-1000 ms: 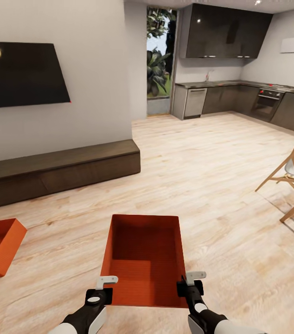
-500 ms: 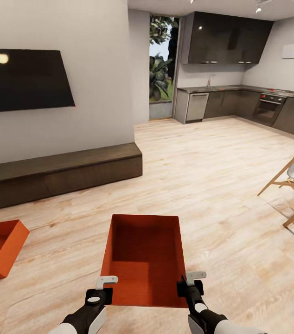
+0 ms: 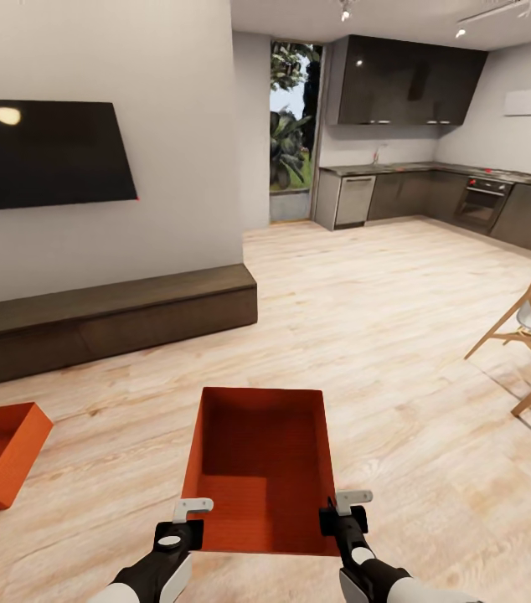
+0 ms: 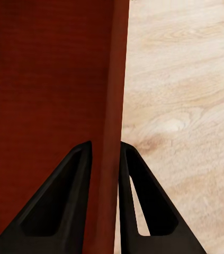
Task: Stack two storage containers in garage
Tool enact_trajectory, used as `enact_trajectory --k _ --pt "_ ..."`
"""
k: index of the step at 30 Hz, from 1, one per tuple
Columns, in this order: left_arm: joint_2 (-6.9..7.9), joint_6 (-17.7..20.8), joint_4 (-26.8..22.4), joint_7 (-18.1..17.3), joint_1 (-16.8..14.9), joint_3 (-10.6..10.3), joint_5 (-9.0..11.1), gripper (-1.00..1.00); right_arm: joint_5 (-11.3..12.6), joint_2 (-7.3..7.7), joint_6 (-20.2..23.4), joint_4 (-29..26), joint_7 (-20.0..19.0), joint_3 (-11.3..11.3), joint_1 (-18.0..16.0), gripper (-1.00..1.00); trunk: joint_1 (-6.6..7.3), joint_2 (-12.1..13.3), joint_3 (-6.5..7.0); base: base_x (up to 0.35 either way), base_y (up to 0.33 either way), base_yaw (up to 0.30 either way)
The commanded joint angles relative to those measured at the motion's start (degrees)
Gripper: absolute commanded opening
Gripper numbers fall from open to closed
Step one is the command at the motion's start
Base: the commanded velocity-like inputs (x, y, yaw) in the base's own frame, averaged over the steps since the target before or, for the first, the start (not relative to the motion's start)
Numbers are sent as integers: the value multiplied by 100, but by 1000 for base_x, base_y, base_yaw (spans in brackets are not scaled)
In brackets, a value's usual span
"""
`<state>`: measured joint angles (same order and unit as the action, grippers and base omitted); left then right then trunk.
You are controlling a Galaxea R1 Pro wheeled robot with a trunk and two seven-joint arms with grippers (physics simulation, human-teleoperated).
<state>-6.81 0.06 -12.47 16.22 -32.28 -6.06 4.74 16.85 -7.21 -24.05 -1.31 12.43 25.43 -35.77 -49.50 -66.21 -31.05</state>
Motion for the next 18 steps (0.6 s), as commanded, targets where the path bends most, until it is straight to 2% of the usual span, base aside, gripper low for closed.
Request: enact_trajectory --k 1,18 --pt "-1 3 25 66 2 -1 106 -100 117 -2 -337 -3 93 -144 -9 -100 0 -3 4 0 0 0" --pt "-2 3 25 66 2 -1 106 -100 117 0 -337 -4 93 -144 -9 -100 0 -3 160 0 0 0"
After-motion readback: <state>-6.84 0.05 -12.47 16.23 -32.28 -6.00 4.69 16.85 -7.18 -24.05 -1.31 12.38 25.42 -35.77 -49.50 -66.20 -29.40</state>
